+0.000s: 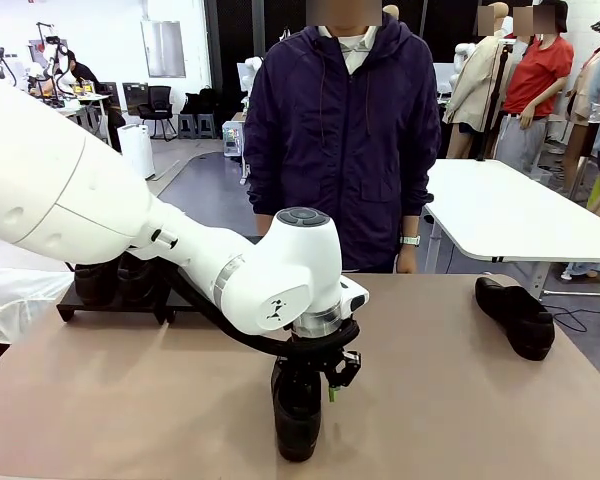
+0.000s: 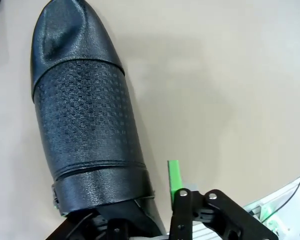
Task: Organize the shoes by placing them on the stand.
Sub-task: Place the Shoe from the middle of the table onto the Shoes Stand.
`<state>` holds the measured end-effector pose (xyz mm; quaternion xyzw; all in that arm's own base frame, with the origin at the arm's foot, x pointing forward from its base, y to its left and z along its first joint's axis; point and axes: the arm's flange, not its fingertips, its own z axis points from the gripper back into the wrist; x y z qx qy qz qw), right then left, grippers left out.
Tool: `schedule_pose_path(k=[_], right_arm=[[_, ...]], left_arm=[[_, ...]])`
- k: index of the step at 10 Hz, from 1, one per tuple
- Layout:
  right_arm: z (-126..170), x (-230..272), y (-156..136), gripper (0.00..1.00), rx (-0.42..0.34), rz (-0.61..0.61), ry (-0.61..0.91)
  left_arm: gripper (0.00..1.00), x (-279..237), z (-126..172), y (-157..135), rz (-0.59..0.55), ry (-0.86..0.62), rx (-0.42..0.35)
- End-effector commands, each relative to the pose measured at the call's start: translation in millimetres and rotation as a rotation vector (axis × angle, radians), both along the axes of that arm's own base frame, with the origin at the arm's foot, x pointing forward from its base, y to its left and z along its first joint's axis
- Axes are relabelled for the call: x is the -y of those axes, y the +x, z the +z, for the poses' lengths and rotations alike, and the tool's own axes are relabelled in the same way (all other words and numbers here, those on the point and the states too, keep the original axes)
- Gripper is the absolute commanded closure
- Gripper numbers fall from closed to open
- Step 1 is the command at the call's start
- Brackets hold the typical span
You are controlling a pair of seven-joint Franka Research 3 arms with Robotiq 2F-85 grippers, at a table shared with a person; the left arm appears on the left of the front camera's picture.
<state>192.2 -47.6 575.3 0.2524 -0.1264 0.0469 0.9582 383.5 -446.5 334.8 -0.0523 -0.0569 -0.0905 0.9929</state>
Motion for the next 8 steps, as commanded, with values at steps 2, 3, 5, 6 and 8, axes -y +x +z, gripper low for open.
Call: schedule_pose_path(k=[2, 3, 5, 6, 8], right_arm=[[5, 0, 1, 0.0, 0.01, 0.023, 0.012], [5, 0, 1, 0.0, 0.01, 0.023, 0.012], [5, 0, 1, 0.0, 0.01, 0.023, 0.012], [5, 0, 1, 0.0, 0.01, 0.023, 0.012], [5, 0, 1, 0.0, 0.01, 0.023, 0.012]], left_arm=[[1.0, 2, 2, 0, 0.013, 0.023, 0.024], [1.0, 1, 3, 1, 0.006, 0.025, 0.025], [1.0, -1, 5, 0, -0.029, 0.012, 0.022], [1.0, -4, 8, -1, -0.039, 0.007, 0.029], [1.0, -15, 21, 1, -0.069, -0.009, 0.064]])
